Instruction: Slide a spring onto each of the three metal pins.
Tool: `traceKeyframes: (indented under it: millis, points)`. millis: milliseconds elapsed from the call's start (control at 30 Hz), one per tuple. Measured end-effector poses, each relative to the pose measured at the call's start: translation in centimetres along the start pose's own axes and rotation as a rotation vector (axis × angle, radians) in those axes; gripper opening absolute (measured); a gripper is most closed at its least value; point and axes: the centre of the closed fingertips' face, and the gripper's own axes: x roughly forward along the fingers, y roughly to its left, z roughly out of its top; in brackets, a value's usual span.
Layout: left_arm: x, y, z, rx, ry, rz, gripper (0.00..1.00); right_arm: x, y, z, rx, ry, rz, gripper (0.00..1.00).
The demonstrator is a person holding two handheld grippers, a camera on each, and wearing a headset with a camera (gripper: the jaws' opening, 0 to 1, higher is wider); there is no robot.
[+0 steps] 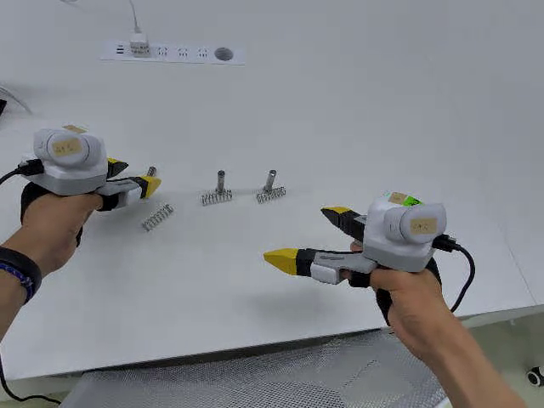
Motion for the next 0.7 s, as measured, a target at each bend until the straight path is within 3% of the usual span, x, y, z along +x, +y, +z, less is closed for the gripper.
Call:
traceKeyframes:
  millis: [267,700]
  points:
    - [0.5,0.3,-0.5,0.019,0.016,0.012,0.31,-0.3,-0.2,-0.2,0.007,0.002,-0.005,0.87]
    - [2.0,-0.5,-0.7,0.048,0.030,0.021,0.20,-0.2,-0.3,-0.2,0.008,0.006,-0.004,0.87]
